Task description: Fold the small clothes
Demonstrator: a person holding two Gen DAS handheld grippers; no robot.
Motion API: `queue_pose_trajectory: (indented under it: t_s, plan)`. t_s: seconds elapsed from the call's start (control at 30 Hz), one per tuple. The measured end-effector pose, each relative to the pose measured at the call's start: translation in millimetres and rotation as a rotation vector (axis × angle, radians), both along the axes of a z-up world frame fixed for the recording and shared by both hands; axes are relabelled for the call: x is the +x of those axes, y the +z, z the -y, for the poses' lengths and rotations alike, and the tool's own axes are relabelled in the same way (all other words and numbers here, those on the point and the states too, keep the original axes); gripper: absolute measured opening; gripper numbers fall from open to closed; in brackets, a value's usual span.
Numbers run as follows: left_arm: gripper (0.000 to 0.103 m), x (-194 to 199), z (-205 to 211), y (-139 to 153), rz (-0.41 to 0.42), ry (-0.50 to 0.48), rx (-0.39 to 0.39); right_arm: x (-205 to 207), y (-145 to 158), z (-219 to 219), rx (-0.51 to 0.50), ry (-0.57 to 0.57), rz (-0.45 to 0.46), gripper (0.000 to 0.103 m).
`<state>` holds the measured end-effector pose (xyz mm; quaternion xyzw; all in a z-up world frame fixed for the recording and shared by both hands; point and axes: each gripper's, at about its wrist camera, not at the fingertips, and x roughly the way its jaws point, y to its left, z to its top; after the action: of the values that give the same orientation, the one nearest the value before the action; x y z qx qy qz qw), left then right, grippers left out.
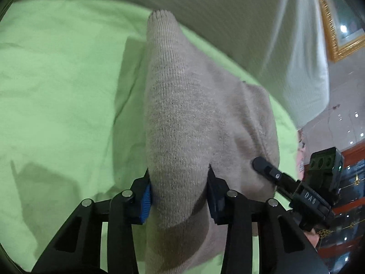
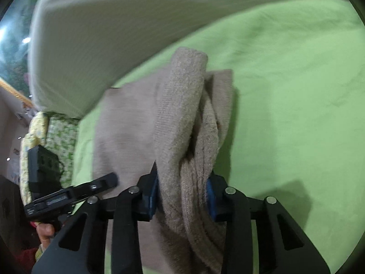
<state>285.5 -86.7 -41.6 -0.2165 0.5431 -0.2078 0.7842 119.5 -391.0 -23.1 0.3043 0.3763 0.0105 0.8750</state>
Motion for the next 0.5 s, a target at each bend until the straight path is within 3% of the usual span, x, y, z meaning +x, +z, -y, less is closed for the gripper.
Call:
queue_pose_trajectory:
  t_s: [0.13, 0.3, 0.43, 0.5]
  plan:
    - [0.04, -36, -43, 37, 0.067, 0.036, 0.027, -14, 22, -41, 0.02, 0.081, 0.038, 0.035]
    - [0.04, -76, -112, 60, 0.093, 0.098, 0.044, -21, 26, -92, 0.094, 0.171, 0.083, 0.035]
    - [0.04, -104, -153, 62, 0.106, 0.129, 0.074, -7, 16, -135, 0.102, 0.259, 0.087, 0.035]
    - [0.04, -113, -173, 48, 0.083, 0.152, 0.07, -3, 6, -145, 0.104, 0.277, 0.073, 0.035]
